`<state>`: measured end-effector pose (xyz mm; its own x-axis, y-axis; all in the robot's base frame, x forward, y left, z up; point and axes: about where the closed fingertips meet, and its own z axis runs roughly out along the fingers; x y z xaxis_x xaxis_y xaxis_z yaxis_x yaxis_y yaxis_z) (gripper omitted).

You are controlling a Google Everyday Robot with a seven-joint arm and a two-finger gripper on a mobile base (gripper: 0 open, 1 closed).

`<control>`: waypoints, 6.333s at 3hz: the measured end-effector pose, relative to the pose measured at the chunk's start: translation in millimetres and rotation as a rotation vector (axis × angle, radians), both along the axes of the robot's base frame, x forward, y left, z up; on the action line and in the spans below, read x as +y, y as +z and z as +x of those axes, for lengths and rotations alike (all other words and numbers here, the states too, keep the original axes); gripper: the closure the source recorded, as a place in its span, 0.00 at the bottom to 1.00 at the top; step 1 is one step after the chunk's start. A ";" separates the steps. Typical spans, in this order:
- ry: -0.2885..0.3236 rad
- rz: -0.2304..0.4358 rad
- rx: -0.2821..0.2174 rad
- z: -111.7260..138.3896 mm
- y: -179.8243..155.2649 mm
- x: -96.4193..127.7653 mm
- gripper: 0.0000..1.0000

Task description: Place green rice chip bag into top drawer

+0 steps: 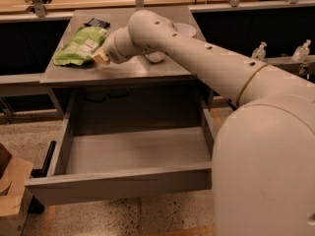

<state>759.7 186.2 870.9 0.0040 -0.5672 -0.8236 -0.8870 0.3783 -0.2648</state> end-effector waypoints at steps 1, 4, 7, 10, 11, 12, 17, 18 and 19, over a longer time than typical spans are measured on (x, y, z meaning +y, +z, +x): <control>0.029 0.019 -0.027 24.7 6.6 8.2 0.12; 0.073 0.072 -0.020 48.2 -4.4 30.1 0.00; 0.105 0.220 0.044 78.1 -24.0 65.8 0.18; 0.089 0.200 0.027 65.0 -14.6 56.5 0.88; 0.027 0.170 -0.006 42.6 13.9 24.2 1.00; -0.076 0.164 -0.052 4.3 67.4 -20.9 1.00; -0.162 0.173 0.110 -113.2 70.1 -58.2 1.00; -0.289 0.224 0.233 -174.6 34.5 -79.9 1.00; -0.370 0.232 0.341 -219.4 -4.2 -94.3 1.00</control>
Offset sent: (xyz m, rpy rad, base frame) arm 0.0478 0.0087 0.0120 0.0430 -0.0411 0.0449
